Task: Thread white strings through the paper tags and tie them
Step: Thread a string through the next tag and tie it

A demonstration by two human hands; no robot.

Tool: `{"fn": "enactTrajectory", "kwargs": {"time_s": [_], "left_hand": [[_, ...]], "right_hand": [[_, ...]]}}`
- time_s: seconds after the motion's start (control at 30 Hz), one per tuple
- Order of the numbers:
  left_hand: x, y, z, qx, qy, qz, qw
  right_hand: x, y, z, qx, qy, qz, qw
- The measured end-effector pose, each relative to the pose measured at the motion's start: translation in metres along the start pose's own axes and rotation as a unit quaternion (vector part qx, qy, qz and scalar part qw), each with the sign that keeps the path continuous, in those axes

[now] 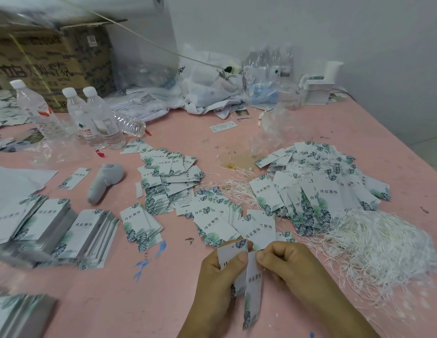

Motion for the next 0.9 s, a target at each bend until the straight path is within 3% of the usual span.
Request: {"fn": "enactTrajectory", "kwargs": {"time_s": [0.43, 0.63, 0.7, 0.8, 0.87, 0.9], "left_hand": [[0.003, -0.002, 0.001, 0.048, 0.030, 0.025, 0.998], [0.005, -0.006, 0.001, 0.021, 0.040, -0.007, 0.999], [0.007, -0.007, 0.002, -0.010, 0.038, -0.010, 0.999], [0.007, -0.008, 0.001, -0.031, 0.035, -0.009, 0.999], [0.008, -0.008, 0.003, -0.039, 0.025, -0.022, 0.999], [0.009, -0.008, 0.003, -0.044, 0.021, -0.030, 0.998]], "right_hand": [[0.002, 0.001, -0.002, 0.076, 0.038, 0.036, 0.996], [0.002, -0.005, -0.010, 0.133, 0.088, 0.040, 0.986], [0.006, -0.013, -0.015, 0.238, 0.111, 0.014, 0.965], [0.011, -0.023, -0.023, 0.430, 0.131, -0.044, 0.892], [0.012, -0.023, -0.024, 0.505, 0.128, -0.070, 0.850], [0.012, -0.021, -0.024, 0.508, 0.114, -0.075, 0.850]]}}
Point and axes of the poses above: each hand's wrist, its own x-axis towards the middle knuckle, its own y-axis out of the palm, z = x × y, the point moved 2 cm from there along x, towards the middle knuckle, and after that the axes turned 5 degrees about -y, right-handed, at the moved point
